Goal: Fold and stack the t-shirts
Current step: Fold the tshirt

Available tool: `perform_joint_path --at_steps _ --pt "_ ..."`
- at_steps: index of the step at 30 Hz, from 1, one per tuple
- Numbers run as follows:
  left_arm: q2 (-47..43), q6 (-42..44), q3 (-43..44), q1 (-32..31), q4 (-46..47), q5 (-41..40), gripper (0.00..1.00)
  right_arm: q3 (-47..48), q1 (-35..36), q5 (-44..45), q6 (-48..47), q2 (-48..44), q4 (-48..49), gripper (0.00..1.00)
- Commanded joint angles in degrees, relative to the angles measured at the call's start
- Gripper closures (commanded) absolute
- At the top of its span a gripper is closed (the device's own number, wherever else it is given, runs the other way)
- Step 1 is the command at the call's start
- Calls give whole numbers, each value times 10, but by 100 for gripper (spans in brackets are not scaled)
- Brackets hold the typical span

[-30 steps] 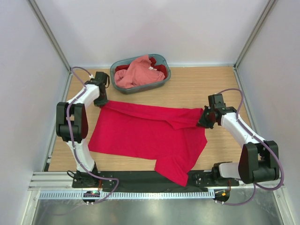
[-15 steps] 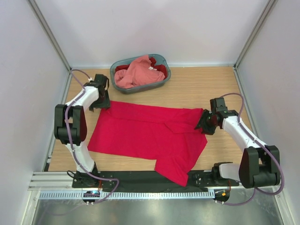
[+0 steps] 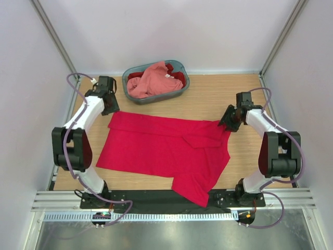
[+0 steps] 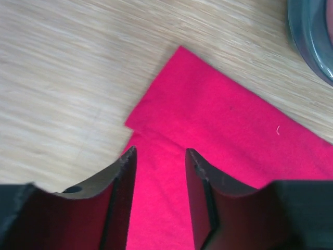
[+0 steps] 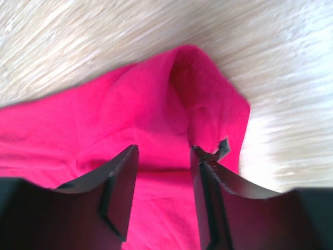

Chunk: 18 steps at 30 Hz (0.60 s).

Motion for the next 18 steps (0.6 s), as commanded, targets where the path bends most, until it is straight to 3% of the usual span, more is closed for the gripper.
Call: perform_joint_path --at_steps 1,10,13,16,18 --pt "63 -11 29 4 22 80 58 37 -11 -1 1 23 25 51" --pt "164 -34 90 4 5 106 65 63 -14 6 -13 81 49 60" --pt "187 -42 93 5 4 102 66 80 -15 3 -15 99 57 68" --pt "206 -46 95 9 -2 99 69 95 -25 26 -22 119 51 78" --pt "215 -49 95 12 -10 91 71 102 -41 37 -30 124 41 98"
